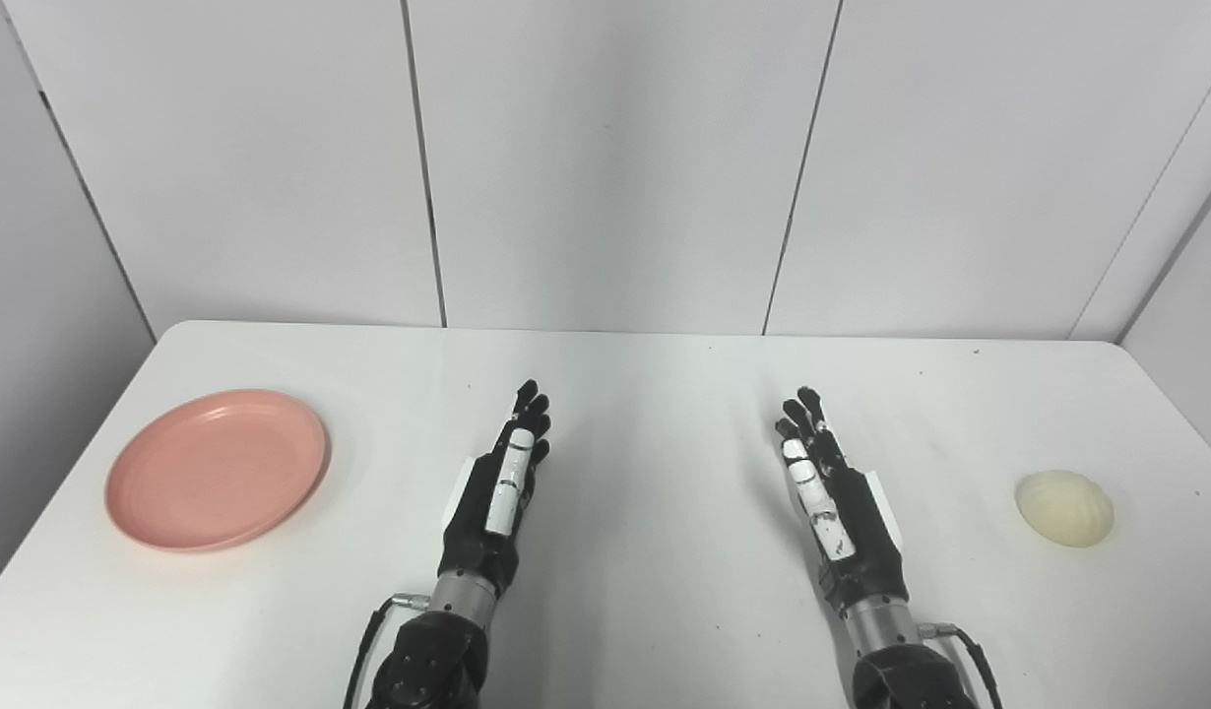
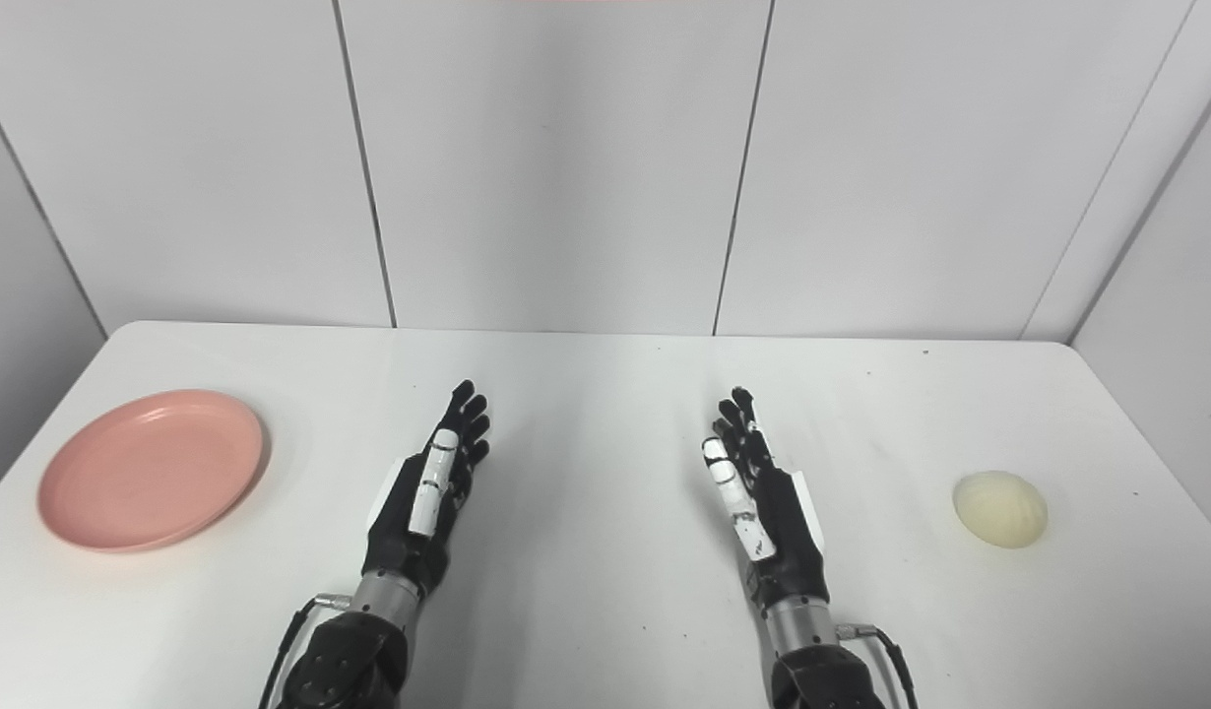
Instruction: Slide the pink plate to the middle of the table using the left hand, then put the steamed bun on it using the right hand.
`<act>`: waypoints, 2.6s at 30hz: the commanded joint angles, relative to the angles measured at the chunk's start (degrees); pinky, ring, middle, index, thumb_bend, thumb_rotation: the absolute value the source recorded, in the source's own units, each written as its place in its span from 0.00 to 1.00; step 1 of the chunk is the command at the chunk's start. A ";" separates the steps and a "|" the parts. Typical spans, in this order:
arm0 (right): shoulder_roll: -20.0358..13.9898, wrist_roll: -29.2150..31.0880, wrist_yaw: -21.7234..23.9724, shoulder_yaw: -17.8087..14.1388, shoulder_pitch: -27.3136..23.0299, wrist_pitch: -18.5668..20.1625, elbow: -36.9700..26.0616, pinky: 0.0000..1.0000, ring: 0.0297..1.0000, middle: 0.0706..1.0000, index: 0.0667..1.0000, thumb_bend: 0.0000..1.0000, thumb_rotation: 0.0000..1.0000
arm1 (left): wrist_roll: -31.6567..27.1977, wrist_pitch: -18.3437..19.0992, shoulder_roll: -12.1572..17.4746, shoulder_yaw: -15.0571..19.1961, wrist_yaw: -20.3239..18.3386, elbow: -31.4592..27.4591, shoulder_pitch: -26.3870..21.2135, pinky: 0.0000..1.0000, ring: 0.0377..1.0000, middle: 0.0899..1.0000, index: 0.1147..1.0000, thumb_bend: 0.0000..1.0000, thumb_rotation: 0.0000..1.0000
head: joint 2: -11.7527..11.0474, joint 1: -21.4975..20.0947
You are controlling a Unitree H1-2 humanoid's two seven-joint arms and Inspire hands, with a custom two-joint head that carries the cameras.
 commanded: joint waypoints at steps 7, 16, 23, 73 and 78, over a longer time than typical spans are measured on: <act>0.07 0.02 0.11 -0.22 -1.25 -1.29 -1.10 0.98 0.94 0.96 0.98 0.63 0.80 | -0.24 -1.90 0.61 0.12 -0.65 0.55 0.54 1.00 1.00 1.00 1.00 0.48 1.00 | -0.08 0.07; 0.28 -1.06 -0.44 -0.09 -1.40 -1.91 -0.33 0.98 0.95 0.96 0.98 0.64 0.81 | -0.94 -1.99 0.75 0.48 -1.10 0.98 0.38 1.00 1.00 1.00 1.00 0.49 1.00 | -0.62 0.99; -0.55 0.86 0.94 -0.78 -0.87 -2.39 -0.38 0.98 0.95 0.97 0.99 0.64 0.82 | 1.52 -4.53 -0.24 0.44 1.76 4.05 -0.44 1.00 1.00 1.00 1.00 0.52 1.00 | -2.89 7.86; -3.80 5.74 4.65 -2.96 -0.84 -4.88 3.50 1.00 1.00 1.00 1.00 0.51 0.88 | -3.38 6.81 14.89 18.37 11.02 -9.36 -11.33 0.89 0.79 0.76 0.75 0.69 1.00 | -10.20 23.69; -3.93 5.85 4.99 -2.91 -0.80 -5.08 3.30 1.00 1.00 1.00 1.00 0.49 0.90 | 0.46 5.18 19.65 18.19 11.66 -6.81 -10.87 0.83 0.76 0.75 0.74 0.63 1.00 | -10.11 23.89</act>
